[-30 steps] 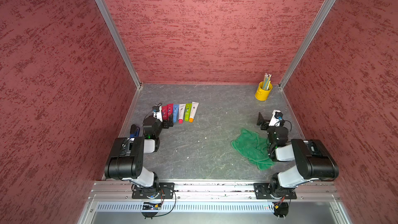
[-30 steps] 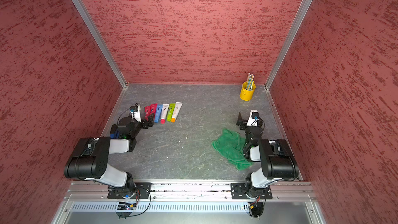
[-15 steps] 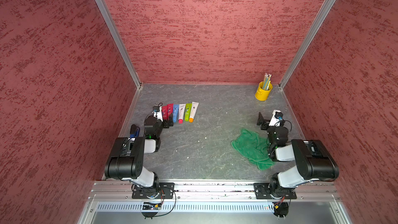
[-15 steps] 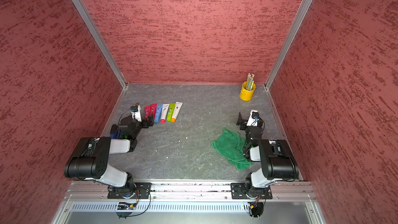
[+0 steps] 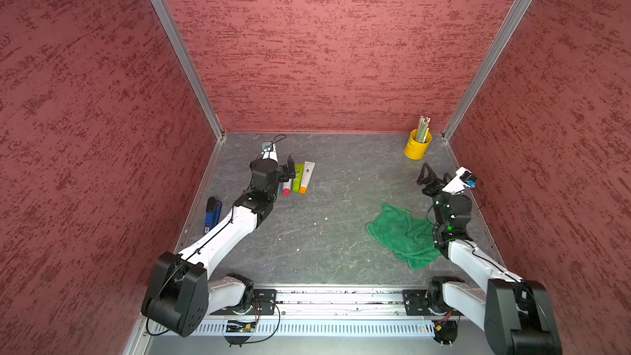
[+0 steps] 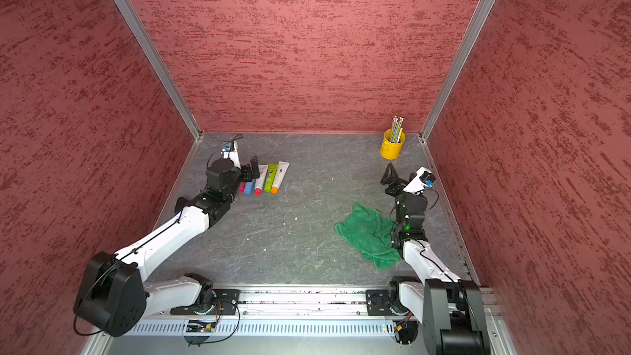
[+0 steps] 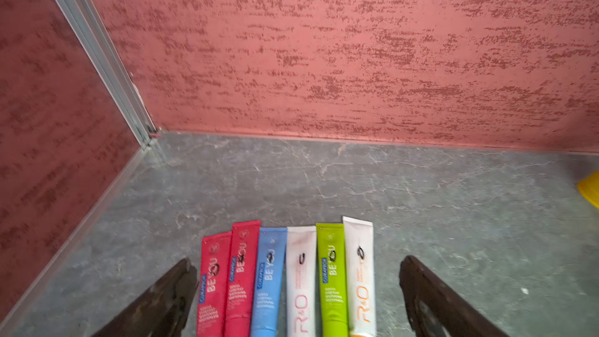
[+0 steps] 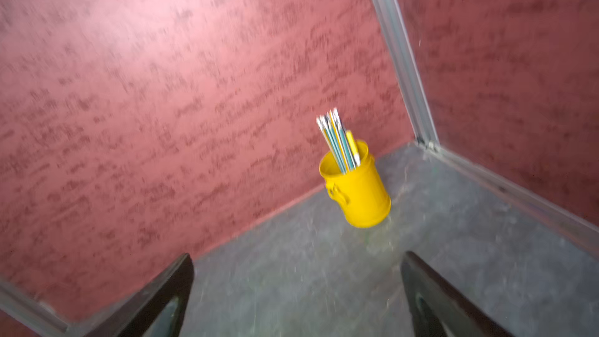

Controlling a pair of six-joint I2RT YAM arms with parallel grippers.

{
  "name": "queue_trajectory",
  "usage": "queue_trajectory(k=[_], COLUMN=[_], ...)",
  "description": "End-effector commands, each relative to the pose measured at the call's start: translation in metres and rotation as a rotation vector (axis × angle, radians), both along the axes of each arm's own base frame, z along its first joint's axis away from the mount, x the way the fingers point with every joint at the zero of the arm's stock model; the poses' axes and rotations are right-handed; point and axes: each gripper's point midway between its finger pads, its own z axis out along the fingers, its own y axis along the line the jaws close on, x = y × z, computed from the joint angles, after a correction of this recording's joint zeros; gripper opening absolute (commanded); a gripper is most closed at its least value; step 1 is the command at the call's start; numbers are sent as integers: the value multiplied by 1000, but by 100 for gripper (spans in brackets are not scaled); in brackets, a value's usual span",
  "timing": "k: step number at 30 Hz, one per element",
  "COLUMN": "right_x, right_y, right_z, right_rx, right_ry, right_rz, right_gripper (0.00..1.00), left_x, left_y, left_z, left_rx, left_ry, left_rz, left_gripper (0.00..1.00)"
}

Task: Wipe the surface of the toothpaste tube
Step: Move the toothpaste to the center of the board.

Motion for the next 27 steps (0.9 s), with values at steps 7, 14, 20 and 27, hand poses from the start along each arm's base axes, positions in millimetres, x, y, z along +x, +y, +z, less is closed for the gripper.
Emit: queue_trajectory(k=[7,14,20,27], right_x=[20,33,35,37], right_y=[50,82,85,87], right_z=[-17,-36,-37,-38], right_rx=[42,-22,-35,-42], right_ry=[83,149,159,169], right_rz=[271,343,335,337], right_gripper=[70,67,57,44], left_x=[-44,-48,-39,-16], left_y=[-63,-90,-94,-86], left_z=[-86,-109,-134,-150], left_rx=[-109,-140,-56,-32], left_ry=[526,659,762,801], left_rz=[-161,-273,-302,-301], left_gripper=[79,68,65,58])
